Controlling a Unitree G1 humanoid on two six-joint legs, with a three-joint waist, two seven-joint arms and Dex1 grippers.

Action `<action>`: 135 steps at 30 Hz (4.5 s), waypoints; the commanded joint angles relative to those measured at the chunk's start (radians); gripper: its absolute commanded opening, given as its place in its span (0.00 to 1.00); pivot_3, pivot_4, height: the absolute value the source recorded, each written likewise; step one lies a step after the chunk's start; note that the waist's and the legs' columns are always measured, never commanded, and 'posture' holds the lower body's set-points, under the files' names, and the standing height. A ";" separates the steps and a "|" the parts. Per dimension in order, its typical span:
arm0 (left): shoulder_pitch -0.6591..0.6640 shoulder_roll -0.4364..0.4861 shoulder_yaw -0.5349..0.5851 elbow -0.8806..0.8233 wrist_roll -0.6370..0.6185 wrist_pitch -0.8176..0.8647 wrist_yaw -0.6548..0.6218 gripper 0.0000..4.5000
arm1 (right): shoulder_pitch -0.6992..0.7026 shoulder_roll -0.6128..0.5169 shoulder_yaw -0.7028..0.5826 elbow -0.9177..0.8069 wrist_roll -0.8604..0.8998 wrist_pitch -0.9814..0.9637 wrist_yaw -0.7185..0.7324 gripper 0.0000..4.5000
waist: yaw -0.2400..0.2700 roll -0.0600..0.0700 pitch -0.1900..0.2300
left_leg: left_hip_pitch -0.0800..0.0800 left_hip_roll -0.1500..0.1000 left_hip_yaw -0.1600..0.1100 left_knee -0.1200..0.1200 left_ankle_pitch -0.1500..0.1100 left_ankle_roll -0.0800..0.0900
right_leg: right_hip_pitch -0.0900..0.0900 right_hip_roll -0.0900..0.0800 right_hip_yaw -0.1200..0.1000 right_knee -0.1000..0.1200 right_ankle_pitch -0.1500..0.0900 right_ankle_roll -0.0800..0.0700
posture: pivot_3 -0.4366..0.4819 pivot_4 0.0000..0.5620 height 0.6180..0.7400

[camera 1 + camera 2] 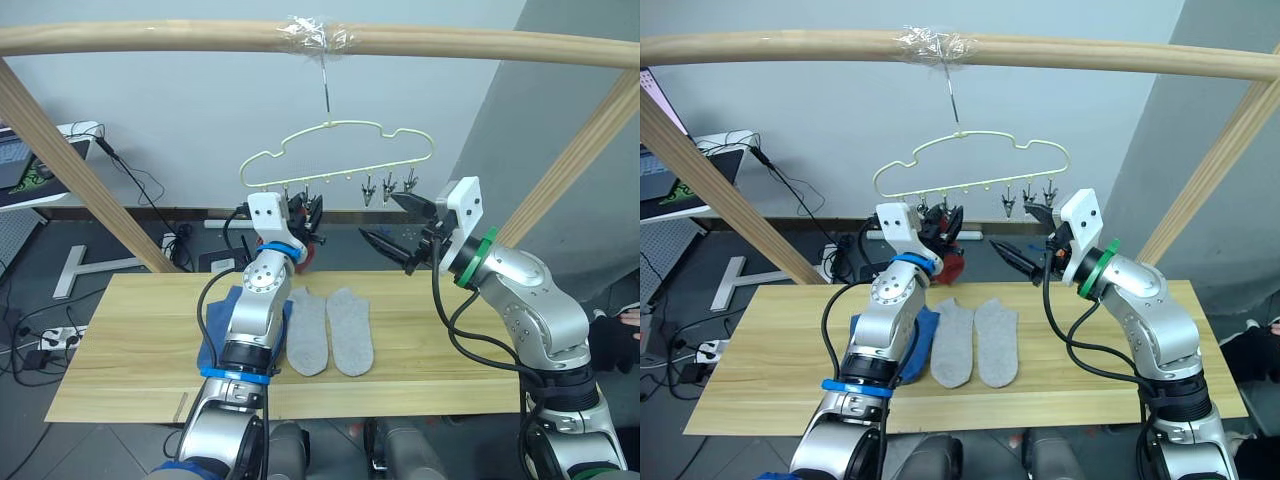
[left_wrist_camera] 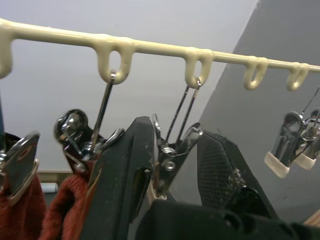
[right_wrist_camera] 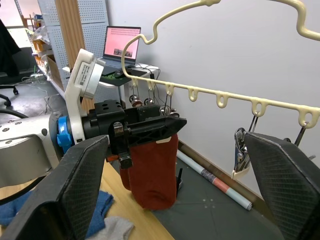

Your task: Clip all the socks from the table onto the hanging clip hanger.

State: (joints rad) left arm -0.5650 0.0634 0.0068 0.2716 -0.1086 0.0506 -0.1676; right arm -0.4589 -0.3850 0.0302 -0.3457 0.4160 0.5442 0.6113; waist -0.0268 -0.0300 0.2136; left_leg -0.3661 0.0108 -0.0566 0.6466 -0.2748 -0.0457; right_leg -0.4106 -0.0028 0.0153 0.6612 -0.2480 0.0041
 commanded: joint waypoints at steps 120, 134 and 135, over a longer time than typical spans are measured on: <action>0.148 0.056 0.027 -0.304 -0.129 0.264 -0.095 0.00 | -0.066 0.252 0.384 1.123 -0.573 -0.522 -0.041 0.22 | -0.002 0.000 -0.001 | 0.004 0.001 0.001 0.001 0.000 0.000 | 0.001 0.000 0.002 0.004 0.001 -0.001 | 0.53 0.33 1.00; 0.126 0.034 0.151 -0.321 -0.400 0.490 -0.150 0.00 | 0.082 0.223 0.220 0.634 -0.246 -0.339 0.176 0.01 | -0.003 0.000 -0.002 | 0.003 0.001 0.000 0.001 0.000 0.000 | 0.002 0.000 0.000 0.003 0.000 0.000 | 0.52 0.32 1.00; 0.125 0.037 0.166 -0.319 -0.426 0.511 -0.152 0.00 | 0.095 0.221 0.200 0.552 -0.193 -0.251 0.185 0.01 | -0.005 0.001 -0.002 | 0.003 0.002 -0.001 0.001 0.000 0.000 | 0.002 0.000 0.000 0.003 0.000 0.001 | 0.52 0.32 1.00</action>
State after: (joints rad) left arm -0.4522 0.1012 0.1479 -0.0457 -0.4786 0.4935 -0.3139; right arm -0.3556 -0.1734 0.2762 0.3560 0.1140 0.1918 0.7596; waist -0.0317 -0.0294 0.2117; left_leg -0.3631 0.0125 -0.0571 0.6475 -0.2746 -0.0458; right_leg -0.4090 -0.0027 0.0162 0.6647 -0.2486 0.0054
